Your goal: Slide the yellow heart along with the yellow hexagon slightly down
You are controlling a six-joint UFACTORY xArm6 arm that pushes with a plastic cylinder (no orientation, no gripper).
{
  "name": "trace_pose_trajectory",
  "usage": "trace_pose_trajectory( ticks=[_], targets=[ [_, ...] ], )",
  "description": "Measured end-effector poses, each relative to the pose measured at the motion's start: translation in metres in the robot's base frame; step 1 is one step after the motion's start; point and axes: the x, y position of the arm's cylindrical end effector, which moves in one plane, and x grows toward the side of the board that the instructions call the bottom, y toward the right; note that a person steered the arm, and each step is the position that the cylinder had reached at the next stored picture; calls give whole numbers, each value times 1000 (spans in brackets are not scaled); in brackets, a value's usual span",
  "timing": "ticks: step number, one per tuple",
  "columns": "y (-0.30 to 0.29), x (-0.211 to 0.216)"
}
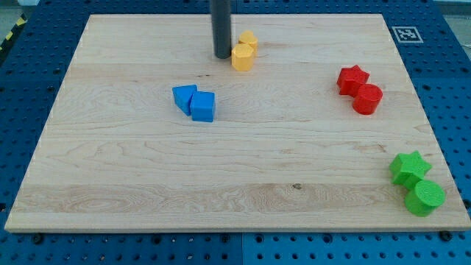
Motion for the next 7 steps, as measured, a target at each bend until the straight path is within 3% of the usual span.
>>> trace_pose_trajectory(
  ticks=[2,3,4,5,6,7],
  targets=[
    [12,0],
    [-16,-3],
    [-19,-30],
    [5,-54],
    [48,-56],
    [55,-54]
  ],
)
